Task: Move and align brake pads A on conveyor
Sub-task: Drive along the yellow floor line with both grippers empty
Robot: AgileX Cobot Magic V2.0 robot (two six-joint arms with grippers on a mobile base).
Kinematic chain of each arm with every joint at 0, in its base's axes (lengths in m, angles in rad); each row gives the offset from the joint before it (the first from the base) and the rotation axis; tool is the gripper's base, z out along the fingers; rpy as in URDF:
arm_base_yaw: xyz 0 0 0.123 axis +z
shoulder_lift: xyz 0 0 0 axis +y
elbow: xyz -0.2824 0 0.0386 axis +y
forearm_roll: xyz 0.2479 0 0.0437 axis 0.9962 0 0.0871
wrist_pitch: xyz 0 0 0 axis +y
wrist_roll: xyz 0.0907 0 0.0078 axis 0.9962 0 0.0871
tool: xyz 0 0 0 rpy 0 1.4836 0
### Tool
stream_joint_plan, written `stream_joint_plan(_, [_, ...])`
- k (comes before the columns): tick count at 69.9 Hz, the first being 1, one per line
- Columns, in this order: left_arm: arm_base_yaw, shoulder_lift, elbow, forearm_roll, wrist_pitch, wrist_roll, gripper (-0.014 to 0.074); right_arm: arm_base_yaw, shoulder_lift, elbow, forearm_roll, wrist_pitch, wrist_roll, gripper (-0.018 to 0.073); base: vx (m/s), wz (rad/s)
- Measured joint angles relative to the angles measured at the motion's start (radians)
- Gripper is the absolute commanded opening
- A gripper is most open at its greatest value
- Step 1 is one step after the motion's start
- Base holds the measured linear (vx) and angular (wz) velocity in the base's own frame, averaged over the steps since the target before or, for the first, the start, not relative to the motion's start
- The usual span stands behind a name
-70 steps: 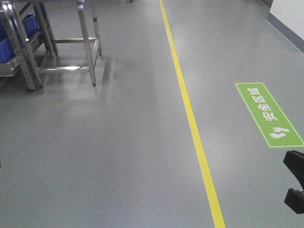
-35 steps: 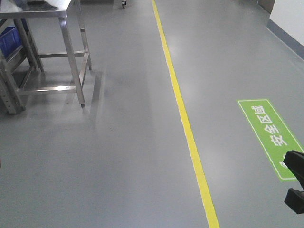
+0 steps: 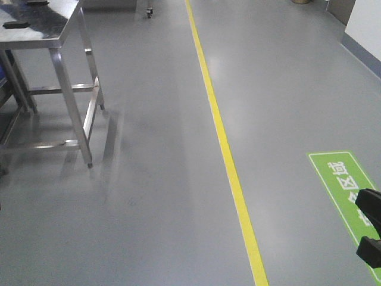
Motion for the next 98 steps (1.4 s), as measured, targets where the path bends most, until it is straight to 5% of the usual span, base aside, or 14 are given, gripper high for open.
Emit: stream_joint_plan(98, [0.000,0.000,0.000,0.000,0.000,0.000,-0.0006,0.000,0.000,0.000,0.000,0.000,0.000,-0.0008,0.57,-0.04])
